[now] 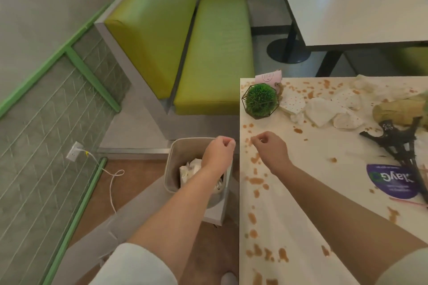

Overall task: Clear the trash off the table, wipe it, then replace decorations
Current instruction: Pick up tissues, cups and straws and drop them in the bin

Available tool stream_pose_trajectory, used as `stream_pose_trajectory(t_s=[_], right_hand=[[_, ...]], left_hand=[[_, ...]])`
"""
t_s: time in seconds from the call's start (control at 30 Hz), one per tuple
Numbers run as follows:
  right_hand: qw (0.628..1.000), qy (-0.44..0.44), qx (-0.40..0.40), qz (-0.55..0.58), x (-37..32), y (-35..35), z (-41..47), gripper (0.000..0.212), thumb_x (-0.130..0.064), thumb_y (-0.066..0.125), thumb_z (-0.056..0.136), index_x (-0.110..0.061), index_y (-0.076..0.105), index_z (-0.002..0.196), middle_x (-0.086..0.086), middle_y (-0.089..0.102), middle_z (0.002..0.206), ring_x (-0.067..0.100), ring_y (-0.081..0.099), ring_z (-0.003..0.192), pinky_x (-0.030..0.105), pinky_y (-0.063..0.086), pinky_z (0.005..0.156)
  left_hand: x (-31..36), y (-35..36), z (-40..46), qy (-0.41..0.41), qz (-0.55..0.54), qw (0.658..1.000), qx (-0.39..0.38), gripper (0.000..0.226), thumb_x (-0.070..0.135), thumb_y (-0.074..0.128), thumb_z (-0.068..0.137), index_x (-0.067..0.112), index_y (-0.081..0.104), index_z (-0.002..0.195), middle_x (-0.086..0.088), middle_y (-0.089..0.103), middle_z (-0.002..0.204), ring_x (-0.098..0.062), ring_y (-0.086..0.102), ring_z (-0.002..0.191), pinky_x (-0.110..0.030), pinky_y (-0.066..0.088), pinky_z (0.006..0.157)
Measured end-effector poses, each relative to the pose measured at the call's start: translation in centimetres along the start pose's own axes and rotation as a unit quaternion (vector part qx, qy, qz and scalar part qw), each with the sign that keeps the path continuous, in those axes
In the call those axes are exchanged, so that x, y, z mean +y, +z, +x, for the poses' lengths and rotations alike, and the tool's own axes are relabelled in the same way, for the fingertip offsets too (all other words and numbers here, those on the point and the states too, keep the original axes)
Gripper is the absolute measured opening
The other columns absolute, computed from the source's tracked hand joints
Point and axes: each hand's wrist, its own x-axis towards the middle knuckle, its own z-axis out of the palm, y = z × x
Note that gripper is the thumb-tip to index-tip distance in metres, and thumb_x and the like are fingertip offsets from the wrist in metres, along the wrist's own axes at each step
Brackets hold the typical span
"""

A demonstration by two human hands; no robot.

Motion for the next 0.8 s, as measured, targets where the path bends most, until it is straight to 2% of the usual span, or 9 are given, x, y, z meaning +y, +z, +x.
stream_pose_trajectory(t_s=[0.1, 0.17, 0.27, 0.37, 0.53, 0.63, 0.73, 0.8], right_hand=[[1.000, 0.004, 0.017, 0.011, 0.5, -2.7, 1.6, 0.015, -0.030, 0.059, 0.094, -0.015, 0.063, 0.094, -0.004, 0.061, 0.087, 0.006, 0.053, 0.070, 0.014, 0.034, 0.051], [1.000, 0.007, 0.027, -0.004, 1.1, -4.4, 2.7, 0.015, -0.030, 0.057, 0.095, -0.016, 0.063, 0.095, -0.004, 0.060, 0.088, 0.007, 0.052, 0.069, 0.015, 0.033, 0.049], [0.999, 0.019, 0.033, -0.028, 2.3, -6.9, 4.9, 0.017, -0.030, 0.055, 0.097, -0.016, 0.064, 0.099, -0.003, 0.059, 0.090, 0.002, 0.048, 0.066, 0.018, 0.032, 0.045], [0.997, 0.026, 0.041, -0.060, 3.4, -8.7, 6.7, 0.018, -0.030, 0.052, 0.097, -0.017, 0.065, 0.098, 0.001, 0.063, 0.094, 0.004, 0.049, 0.064, 0.022, 0.034, 0.044], [0.989, 0.047, 0.035, -0.134, 5.1, -11.4, 10.0, 0.021, -0.032, 0.050, 0.095, -0.022, 0.069, 0.100, -0.005, 0.069, 0.086, 0.019, 0.065, 0.059, 0.025, 0.044, 0.049], [0.979, 0.045, 0.038, -0.197, 5.4, -12.3, 12.0, 0.025, -0.036, 0.050, 0.096, -0.026, 0.065, 0.113, -0.009, 0.063, 0.077, 0.016, 0.061, 0.050, 0.026, 0.044, 0.054], [0.971, 0.037, 0.034, -0.236, 5.5, -12.3, 13.8, 0.032, -0.043, 0.052, 0.096, -0.027, 0.060, 0.122, -0.007, 0.065, 0.091, 0.014, 0.061, 0.053, 0.025, 0.040, 0.054], [0.966, 0.035, 0.018, -0.256, 5.9, -11.9, 15.2, 0.036, -0.047, 0.054, 0.093, -0.026, 0.060, 0.122, -0.006, 0.069, 0.099, 0.017, 0.066, 0.066, 0.026, 0.043, 0.060]], left_hand=[[3.4, 1.2, 0.9, 0.028, 0.020, 0.999, -0.014, 0.028, 0.041, 0.044, 0.100, 0.025, 0.060, 0.116, 0.006, 0.065, 0.109, -0.017, 0.061, 0.097, -0.035, 0.052, 0.082], [5.4, 2.3, 1.4, 0.042, 0.025, 0.999, -0.018, 0.029, 0.041, 0.044, 0.100, 0.023, 0.060, 0.116, 0.004, 0.066, 0.109, -0.018, 0.061, 0.098, -0.036, 0.052, 0.084], [7.9, 4.3, 2.3, 0.055, 0.033, 0.998, -0.025, 0.021, 0.041, 0.044, 0.099, 0.027, 0.059, 0.103, 0.003, 0.066, 0.102, -0.021, 0.063, 0.095, -0.037, 0.053, 0.081], [9.5, 6.2, 3.0, 0.061, 0.049, 0.997, -0.026, 0.026, 0.042, 0.044, 0.099, 0.025, 0.061, 0.110, 0.004, 0.064, 0.102, -0.020, 0.061, 0.093, -0.034, 0.052, 0.076], [11.0, 9.9, 4.6, 0.043, 0.058, 0.997, -0.038, 0.028, 0.040, 0.043, 0.099, 0.026, 0.060, 0.117, 0.003, 0.063, 0.116, -0.021, 0.059, 0.101, -0.034, 0.050, 0.082], [11.6, 11.8, 5.6, 0.038, 0.050, 0.997, -0.038, 0.027, 0.036, 0.045, 0.100, 0.025, 0.063, 0.116, 0.002, 0.064, 0.117, -0.022, 0.059, 0.104, -0.033, 0.049, 0.085], [11.6, 13.3, 6.7, 0.025, 0.043, 0.998, -0.037, 0.027, 0.036, 0.046, 0.100, 0.026, 0.065, 0.117, 0.005, 0.065, 0.115, -0.020, 0.059, 0.106, -0.031, 0.045, 0.083], [11.3, 14.3, 7.6, 0.016, 0.038, 0.998, -0.038, 0.026, 0.037, 0.047, 0.099, 0.027, 0.065, 0.115, 0.006, 0.065, 0.116, -0.019, 0.060, 0.107, -0.033, 0.048, 0.087]])
